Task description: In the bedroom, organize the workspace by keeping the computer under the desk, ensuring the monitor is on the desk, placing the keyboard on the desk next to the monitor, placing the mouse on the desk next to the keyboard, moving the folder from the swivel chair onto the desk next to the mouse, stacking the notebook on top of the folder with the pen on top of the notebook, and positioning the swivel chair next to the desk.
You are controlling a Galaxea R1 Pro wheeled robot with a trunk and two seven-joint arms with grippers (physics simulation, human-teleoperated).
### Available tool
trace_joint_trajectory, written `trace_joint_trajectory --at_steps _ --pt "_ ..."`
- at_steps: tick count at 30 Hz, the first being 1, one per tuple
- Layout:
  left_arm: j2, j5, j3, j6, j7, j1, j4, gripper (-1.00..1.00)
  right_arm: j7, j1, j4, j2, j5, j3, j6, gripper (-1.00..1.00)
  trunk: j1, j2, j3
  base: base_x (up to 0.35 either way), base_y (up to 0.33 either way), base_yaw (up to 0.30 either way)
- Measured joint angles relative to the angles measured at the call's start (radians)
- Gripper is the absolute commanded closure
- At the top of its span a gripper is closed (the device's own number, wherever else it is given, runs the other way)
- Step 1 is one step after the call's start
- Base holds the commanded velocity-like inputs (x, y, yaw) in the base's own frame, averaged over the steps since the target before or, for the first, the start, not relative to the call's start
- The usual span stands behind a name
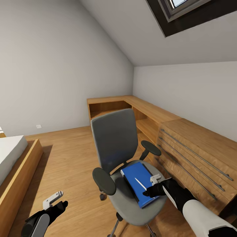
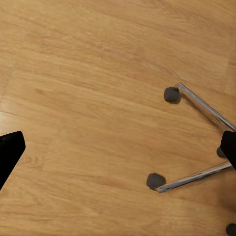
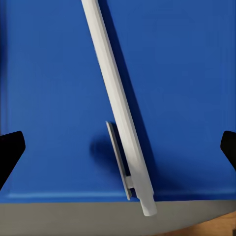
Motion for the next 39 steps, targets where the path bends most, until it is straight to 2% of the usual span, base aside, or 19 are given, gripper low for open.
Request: trace_joint_trajectory --at_steps 2,22,26,39 --pt "-0.001 -0.001 0.000 0.000 0.002 0.000 0.000 -1.00 0.000 0.000 0.000 0.000 0.000 0.000 0.000 -1.00 0.008 -0.014 -0.006 0.000 0.000 0.000" --pt "-0.001 0.002 -0.001 0.000 -0.003 0.000 0.000 -1.00 0.000 0.000 0.000 0.000 0.000 0.000 0.000 -1.00 0.008 -0.014 -0.006 0.000 0.000 0.000" --pt "-0.002 0.000 -0.001 0.000 0.000 0.000 0.000 -1.00 0.000 0.000 0.000 0.000 0.001 0.000 0.000 -1.00 0.023 -0.042 -0.019 0.000 0.000 0.000" --pt "-0.001 0.002 -0.001 -0.001 -0.003 0.000 0.000 -1.00 0.000 0.000 0.000 0.000 0.001 0.000 0.000 -1.00 0.023 -0.042 -0.019 0.000 0.000 0.000"
